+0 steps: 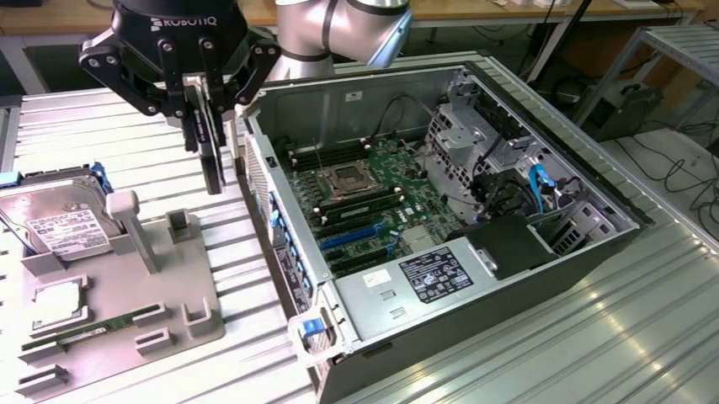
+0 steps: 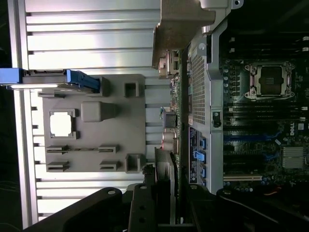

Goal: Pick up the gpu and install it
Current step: 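Pick up the gpu and move the gpu toward the slot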

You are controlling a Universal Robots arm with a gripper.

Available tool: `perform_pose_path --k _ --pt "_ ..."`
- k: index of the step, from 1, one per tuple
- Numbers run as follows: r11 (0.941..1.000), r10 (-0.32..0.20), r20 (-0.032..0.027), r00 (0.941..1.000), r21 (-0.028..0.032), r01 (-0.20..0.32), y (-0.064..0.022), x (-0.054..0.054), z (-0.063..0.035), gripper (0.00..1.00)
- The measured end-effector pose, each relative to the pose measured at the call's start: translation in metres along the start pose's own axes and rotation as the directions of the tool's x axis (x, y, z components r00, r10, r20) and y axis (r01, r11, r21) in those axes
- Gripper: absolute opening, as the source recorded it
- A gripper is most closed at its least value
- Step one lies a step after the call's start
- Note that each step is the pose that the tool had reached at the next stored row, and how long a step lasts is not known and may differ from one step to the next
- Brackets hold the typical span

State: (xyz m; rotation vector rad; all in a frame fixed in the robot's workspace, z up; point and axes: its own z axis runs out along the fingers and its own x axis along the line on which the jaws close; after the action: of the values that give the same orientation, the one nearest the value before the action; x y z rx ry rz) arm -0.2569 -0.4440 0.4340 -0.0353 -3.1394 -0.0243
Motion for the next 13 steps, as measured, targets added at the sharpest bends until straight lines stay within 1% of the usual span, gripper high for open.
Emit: perform_pose_path --k 13 --pt "1.0000 0.000 0.0000 1.0000 0.0001 0.000 0.0002 -0.0098 0.0002 0.28"
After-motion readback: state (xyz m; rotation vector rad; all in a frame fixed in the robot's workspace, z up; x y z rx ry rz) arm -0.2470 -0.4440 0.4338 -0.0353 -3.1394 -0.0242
